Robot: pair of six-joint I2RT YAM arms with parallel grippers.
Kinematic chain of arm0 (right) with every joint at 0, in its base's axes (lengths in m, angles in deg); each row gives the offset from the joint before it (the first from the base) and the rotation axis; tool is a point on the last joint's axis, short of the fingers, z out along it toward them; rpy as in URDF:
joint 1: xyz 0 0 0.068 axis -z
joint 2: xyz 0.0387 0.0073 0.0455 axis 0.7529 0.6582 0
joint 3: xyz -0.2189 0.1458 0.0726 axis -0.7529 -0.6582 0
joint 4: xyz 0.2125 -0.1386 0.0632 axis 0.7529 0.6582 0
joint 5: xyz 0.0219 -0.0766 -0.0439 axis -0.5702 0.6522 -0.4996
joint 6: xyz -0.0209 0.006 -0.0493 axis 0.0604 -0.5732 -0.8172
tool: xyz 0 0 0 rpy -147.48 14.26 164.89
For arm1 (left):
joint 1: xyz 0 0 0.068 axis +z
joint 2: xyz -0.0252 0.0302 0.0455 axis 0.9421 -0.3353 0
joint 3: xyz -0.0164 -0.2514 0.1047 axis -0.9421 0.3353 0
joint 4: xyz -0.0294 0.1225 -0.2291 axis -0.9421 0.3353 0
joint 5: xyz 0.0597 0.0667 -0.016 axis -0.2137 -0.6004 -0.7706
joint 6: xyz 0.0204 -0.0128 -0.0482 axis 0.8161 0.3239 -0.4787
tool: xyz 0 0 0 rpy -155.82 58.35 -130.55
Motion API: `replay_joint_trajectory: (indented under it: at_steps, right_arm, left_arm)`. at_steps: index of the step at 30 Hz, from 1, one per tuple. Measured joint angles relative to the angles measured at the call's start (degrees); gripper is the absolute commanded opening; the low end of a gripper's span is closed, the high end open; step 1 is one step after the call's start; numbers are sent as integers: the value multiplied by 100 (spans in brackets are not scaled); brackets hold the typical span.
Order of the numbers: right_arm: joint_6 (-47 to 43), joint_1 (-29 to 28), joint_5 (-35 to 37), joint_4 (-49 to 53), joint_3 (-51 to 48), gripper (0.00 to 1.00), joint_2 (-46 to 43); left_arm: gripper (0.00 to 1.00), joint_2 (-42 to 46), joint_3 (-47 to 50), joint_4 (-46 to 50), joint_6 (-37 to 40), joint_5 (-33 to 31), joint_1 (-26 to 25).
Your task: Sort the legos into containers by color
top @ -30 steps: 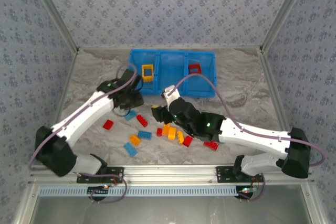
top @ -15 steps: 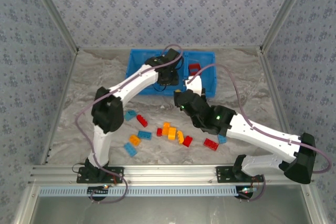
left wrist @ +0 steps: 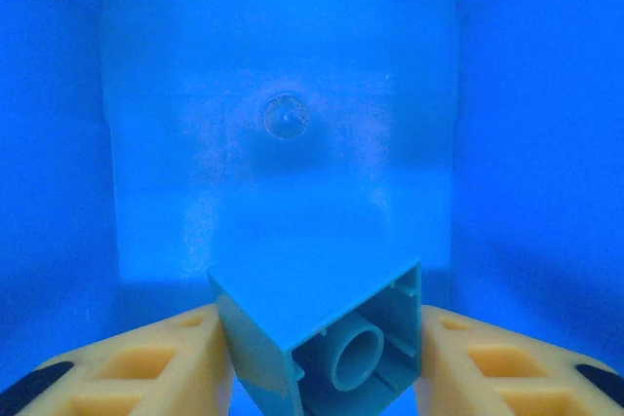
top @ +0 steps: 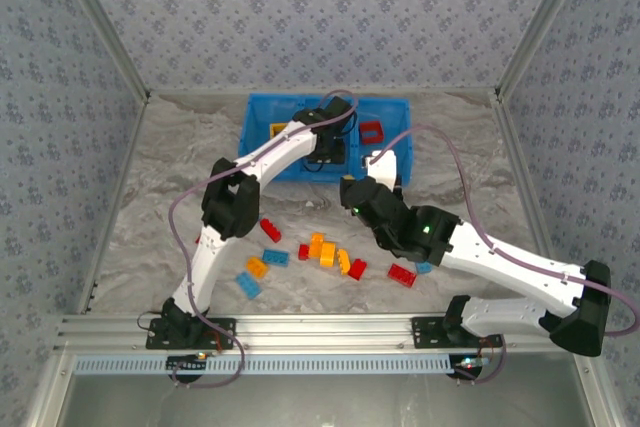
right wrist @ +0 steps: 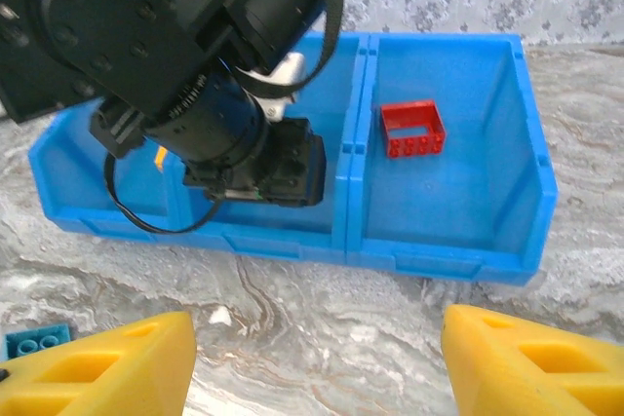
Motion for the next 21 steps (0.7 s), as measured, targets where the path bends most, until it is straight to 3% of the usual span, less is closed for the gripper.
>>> replay_joint_trajectory:
  at_steps: [7, 12, 15, 21]
  right_arm:
    - [629, 0, 9, 739, -22, 73, -50]
    - [1502, 0, -7, 1641, -22, 68, -197]
    - [2544, 7, -142, 2474, -24, 64, -245]
    - [4586, 138, -975, 3464, -579, 66, -356]
  left_arm:
    - [57, 2, 0, 17, 2, 144, 15]
    - [56, 162, 131, -11, -50, 157, 13]
    - [57, 789, 778, -184, -146, 131, -11]
    - [60, 3329, 3038, -1117, -15, 66, -555]
